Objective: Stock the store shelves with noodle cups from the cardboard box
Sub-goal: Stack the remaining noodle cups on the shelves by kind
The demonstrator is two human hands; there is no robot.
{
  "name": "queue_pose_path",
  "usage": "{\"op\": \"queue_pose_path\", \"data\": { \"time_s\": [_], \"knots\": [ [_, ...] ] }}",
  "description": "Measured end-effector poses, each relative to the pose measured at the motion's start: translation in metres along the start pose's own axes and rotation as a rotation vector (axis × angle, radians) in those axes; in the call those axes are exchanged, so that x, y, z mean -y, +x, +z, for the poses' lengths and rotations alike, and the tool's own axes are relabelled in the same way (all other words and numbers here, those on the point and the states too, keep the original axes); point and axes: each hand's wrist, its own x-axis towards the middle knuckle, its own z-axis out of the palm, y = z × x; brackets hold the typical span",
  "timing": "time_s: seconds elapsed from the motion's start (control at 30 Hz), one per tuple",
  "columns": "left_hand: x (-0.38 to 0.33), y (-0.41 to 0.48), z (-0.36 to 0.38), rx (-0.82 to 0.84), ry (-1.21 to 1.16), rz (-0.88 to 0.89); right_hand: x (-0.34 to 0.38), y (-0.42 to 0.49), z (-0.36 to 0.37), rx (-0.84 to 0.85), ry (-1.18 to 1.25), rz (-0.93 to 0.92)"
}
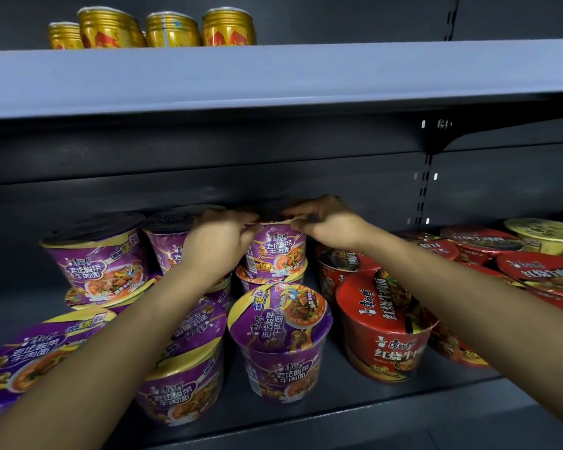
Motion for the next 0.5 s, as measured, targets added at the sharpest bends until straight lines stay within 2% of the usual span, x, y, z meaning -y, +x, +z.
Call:
{"op": "queue_pose_path", "data": {
  "time_s": [0.5],
  "knots": [
    [-0.0029, -0.0017, -0.0008, -0.020, 0.009, -0.020, -0.0059, 0.0014, 0.0012, -0.012, 0.058, 0.008]
  ]
}}
